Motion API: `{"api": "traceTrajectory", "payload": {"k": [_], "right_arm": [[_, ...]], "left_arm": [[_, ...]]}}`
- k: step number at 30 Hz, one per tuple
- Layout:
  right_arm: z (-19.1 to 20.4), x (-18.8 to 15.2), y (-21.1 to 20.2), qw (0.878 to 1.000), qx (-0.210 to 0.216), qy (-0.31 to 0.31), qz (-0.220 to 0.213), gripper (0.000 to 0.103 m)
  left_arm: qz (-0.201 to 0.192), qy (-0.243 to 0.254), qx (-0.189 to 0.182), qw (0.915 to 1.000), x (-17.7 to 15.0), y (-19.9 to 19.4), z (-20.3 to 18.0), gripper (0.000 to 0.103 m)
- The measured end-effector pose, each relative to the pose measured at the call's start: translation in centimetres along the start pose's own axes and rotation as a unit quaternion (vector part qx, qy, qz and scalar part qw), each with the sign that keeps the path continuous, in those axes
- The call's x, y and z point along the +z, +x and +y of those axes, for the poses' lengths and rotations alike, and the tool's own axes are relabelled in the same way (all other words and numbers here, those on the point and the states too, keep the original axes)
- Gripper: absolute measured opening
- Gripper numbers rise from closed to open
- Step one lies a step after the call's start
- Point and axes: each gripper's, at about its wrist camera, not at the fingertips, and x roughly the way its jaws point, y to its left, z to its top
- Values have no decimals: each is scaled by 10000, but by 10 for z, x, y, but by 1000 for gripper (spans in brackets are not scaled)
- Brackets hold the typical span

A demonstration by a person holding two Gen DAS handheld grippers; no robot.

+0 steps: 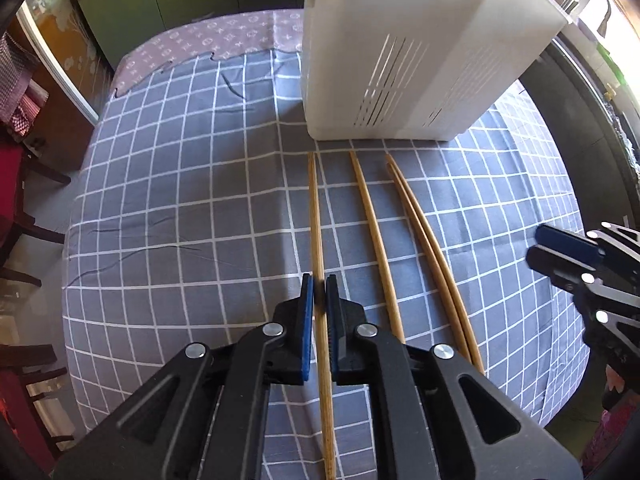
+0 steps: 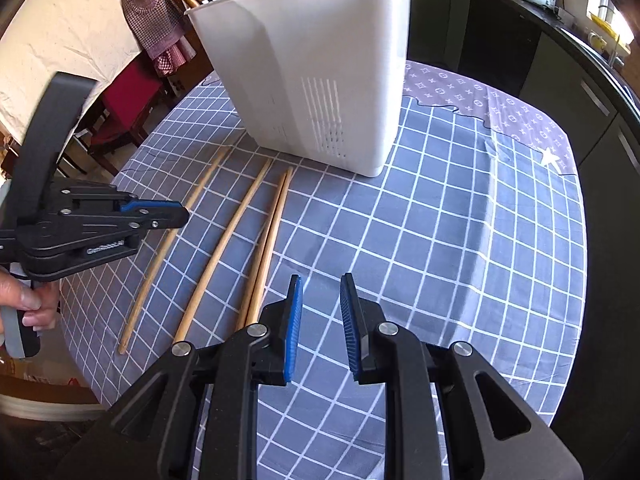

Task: Organize utensils
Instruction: 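Grasp a wooden chopstick with the left gripper while the right gripper approaches another, then grasp a wooden chopstick with the right gripper while the left gripper lifts its chopstick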

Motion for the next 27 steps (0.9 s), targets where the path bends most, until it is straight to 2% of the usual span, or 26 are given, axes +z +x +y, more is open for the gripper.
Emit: {"api": "traceTrajectory", "payload": {"k": [4,8,11,16,27], "right_arm": [[13,10,19,9998,-21,-115,135,20],[25,20,36,9996,-54,-176,205,20],[32,24,46,9993,-129,-225,272,20],[37,28,57,9986,-271,-250,381,20],[48,36,68,9968,-569,-304,470,21]], "left_arm": [[-558,177,-47,9983,-12,-34,2,6],[-1158,378,33,9925,-23,-68,4,6],[-1412,481,31,9888,-28,-85,7,6],[-1572,603,-27,9857,-35,-93,7,6],[-1629,695,-142,9841,-42,-101,9,6]]}}
